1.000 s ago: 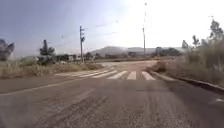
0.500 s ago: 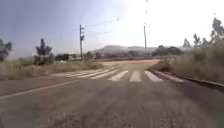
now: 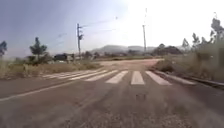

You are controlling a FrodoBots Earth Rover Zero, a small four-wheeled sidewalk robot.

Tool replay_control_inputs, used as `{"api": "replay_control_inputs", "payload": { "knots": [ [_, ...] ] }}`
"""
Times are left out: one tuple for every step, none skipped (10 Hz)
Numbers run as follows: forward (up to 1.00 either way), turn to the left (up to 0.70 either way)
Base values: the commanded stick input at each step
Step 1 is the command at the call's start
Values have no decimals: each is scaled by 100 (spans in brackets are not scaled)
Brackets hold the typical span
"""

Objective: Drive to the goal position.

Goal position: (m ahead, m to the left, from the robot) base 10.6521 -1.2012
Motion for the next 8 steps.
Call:
{"api": "replay_control_inputs", "payload": {
  "knots": [
    [100, 0],
    [100, 0],
    [100, 0],
    [100, 0],
    [100, 0],
    [100, 0],
    [100, 0],
    [100, 0]
  ]
}}
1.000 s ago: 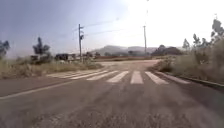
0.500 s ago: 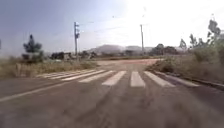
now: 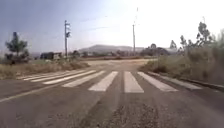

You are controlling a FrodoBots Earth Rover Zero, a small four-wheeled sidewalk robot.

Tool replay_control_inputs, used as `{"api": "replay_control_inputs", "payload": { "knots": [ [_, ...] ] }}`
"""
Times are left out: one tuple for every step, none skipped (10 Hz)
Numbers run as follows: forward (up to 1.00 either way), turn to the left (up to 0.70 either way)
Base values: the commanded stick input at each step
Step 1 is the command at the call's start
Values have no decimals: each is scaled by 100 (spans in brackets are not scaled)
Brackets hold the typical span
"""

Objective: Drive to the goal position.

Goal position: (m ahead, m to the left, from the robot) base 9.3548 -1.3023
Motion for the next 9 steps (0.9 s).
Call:
{"api": "replay_control_inputs", "payload": {
  "knots": [
    [100, 0],
    [100, 0],
    [100, 0],
    [100, 0],
    [100, 0],
    [100, 0],
    [100, 0],
    [100, 0],
    [100, 0]
  ]
}}
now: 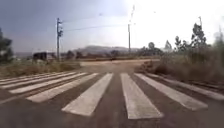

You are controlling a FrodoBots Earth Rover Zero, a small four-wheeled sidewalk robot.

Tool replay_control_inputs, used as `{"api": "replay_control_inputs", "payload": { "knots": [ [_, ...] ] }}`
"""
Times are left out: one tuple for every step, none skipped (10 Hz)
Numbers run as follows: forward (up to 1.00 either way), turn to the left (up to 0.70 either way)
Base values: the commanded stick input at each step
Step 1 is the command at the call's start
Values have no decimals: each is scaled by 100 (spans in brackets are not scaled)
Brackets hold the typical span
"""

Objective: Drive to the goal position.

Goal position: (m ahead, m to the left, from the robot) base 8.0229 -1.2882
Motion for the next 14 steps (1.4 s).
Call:
{"api": "replay_control_inputs", "payload": {
  "knots": [
    [100, 0],
    [100, 0],
    [100, 0],
    [100, 0],
    [100, 0],
    [100, 0],
    [100, 0],
    [100, 0],
    [100, 0],
    [100, 0],
    [100, 0],
    [100, 0],
    [100, 0],
    [100, 0]
  ]
}}
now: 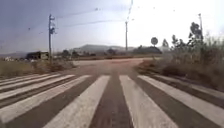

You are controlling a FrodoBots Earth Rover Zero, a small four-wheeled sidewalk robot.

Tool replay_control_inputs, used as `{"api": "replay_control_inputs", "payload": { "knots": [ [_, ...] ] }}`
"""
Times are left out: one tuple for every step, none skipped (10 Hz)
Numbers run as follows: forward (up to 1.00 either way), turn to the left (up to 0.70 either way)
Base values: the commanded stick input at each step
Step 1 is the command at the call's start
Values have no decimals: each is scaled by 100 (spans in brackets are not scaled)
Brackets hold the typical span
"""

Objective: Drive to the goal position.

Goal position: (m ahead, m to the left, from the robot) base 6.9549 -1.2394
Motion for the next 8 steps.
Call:
{"api": "replay_control_inputs", "payload": {
  "knots": [
    [100, 0],
    [100, 0],
    [100, 0],
    [100, 0],
    [100, 0],
    [100, 0],
    [100, 0],
    [100, 0]
  ]
}}
